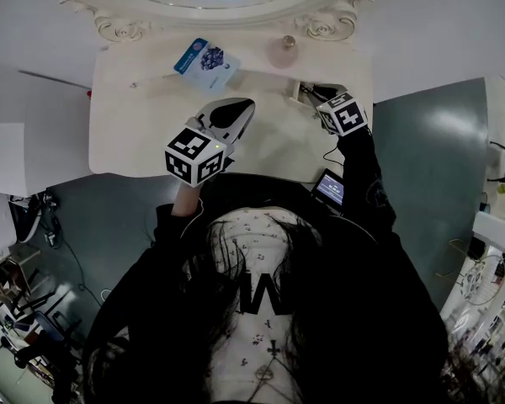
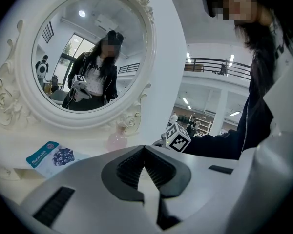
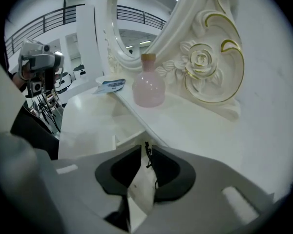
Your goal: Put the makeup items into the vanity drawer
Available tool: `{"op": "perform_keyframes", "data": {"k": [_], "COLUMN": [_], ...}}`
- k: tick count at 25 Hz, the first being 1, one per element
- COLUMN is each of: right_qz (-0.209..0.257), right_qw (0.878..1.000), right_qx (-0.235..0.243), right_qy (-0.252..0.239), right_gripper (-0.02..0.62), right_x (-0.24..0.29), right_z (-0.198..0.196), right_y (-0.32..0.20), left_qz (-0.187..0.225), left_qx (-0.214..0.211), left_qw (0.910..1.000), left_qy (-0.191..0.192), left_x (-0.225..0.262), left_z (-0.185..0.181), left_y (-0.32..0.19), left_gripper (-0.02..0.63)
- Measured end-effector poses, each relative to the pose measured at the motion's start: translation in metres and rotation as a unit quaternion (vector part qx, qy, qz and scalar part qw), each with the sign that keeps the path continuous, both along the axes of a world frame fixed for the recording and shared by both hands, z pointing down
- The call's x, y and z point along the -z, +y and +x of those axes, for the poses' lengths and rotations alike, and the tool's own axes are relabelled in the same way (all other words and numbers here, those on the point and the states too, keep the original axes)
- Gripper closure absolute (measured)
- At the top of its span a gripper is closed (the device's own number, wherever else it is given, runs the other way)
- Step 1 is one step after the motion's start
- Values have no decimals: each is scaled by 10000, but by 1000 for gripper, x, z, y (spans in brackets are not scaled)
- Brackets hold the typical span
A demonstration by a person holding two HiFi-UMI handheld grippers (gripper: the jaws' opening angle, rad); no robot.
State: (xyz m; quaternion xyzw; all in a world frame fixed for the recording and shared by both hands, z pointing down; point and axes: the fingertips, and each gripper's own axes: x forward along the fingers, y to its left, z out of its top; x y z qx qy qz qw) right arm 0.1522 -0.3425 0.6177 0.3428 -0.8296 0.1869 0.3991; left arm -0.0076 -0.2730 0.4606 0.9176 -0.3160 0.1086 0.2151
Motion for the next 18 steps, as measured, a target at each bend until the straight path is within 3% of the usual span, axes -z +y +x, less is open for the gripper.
{"op": "perform_keyframes", "data": {"k": [8,18], "right_qz": [581,1241], "right_qw": [9962,9774], "right_qx": [-457,-1157], "right_qy": [-462,-1262], "right_gripper": [518,522], "right_x": [45,106], "right_z": [-5,-33], "right_y": [13,52], "left_qz": [19,32], "left_qx": [-174,-696], "left_qw": [9998,9976], "left_qy": [14,47], "left_x": [1,-2], "left_z": [1,12], "left_y": [0,-3], "left_gripper": [606,606]}}
